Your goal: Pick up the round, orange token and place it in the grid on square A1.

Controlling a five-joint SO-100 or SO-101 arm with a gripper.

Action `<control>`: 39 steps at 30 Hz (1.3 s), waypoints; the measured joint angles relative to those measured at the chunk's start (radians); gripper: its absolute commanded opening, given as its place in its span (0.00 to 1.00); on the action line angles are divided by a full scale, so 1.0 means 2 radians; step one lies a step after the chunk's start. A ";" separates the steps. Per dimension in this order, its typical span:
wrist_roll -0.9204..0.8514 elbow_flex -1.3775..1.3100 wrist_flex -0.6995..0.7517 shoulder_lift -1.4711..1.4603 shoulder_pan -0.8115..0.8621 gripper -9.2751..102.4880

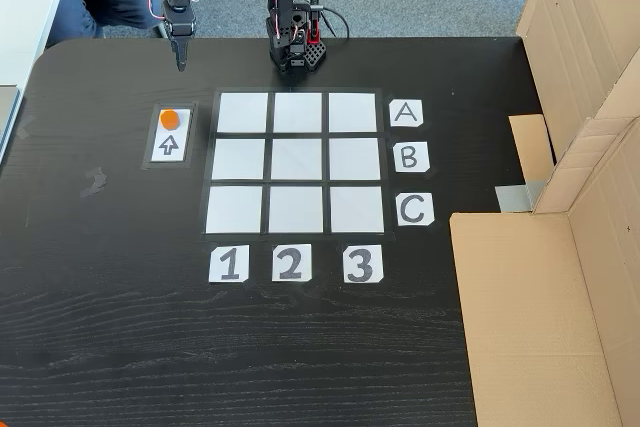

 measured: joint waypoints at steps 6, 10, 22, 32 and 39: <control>0.000 -0.048 0.000 -0.090 -0.033 0.33; 0.000 -0.082 0.000 -0.139 -0.047 0.35; 0.001 -0.176 0.000 -0.258 -0.077 0.36; 0.000 -0.203 -0.007 -0.308 -0.087 0.37; 0.001 -0.253 -0.010 -0.347 -0.087 0.37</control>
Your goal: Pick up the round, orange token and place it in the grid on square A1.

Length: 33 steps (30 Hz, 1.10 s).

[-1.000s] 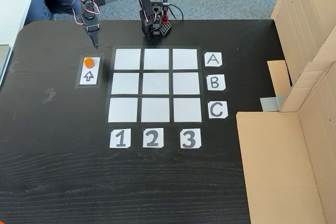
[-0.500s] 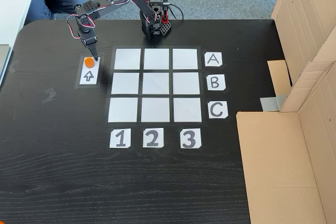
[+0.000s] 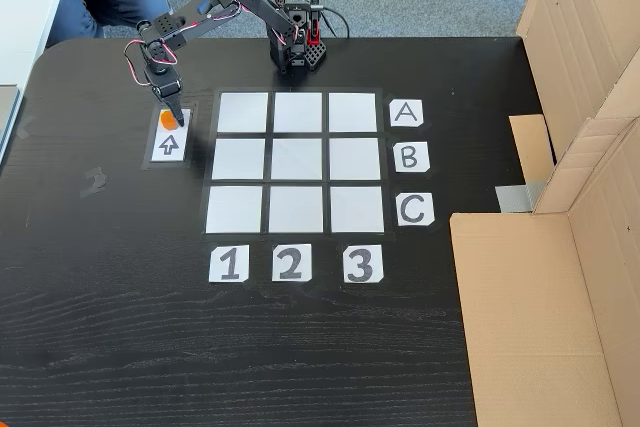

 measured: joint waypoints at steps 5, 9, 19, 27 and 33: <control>0.000 -0.009 0.002 -0.010 0.000 0.37; 0.000 -0.019 0.002 -0.023 0.000 0.37; 0.000 -0.048 0.002 -0.045 0.000 0.37; 0.000 -0.053 0.002 -0.049 0.000 0.36; 0.000 -0.054 0.002 -0.049 0.000 0.34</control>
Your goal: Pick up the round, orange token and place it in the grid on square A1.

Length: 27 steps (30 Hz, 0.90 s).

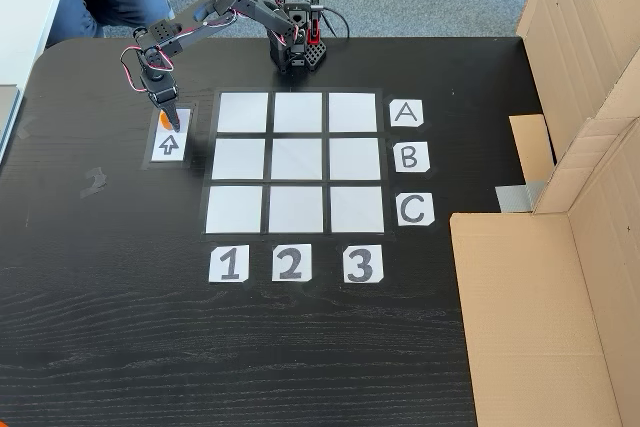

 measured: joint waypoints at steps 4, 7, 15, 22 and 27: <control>0.000 0.000 0.000 -0.005 0.000 0.32; 0.000 0.000 0.000 -0.005 0.000 0.29; 0.000 0.000 0.000 -0.009 -0.002 0.24; -0.002 0.000 0.000 -0.009 -0.002 0.19; -0.005 0.000 -0.002 -0.009 -0.002 0.19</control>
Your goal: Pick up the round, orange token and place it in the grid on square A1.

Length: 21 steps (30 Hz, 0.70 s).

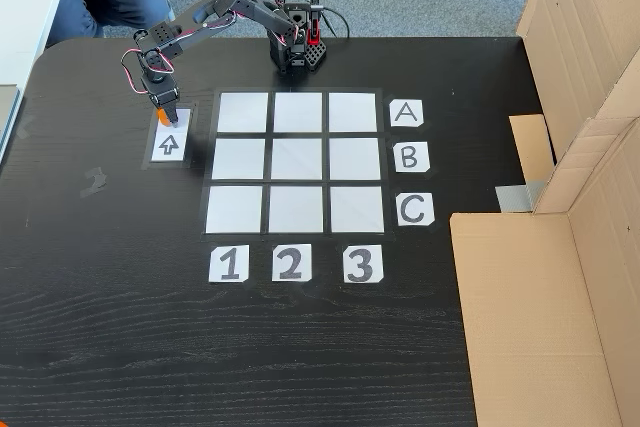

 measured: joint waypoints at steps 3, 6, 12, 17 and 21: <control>0.000 0.000 0.000 0.000 0.000 0.18; 0.000 0.000 0.000 0.000 0.000 0.18; 0.000 0.000 0.001 0.019 0.000 0.19; 0.000 0.000 0.007 0.058 0.000 0.19; 0.000 0.023 0.009 0.107 0.000 0.19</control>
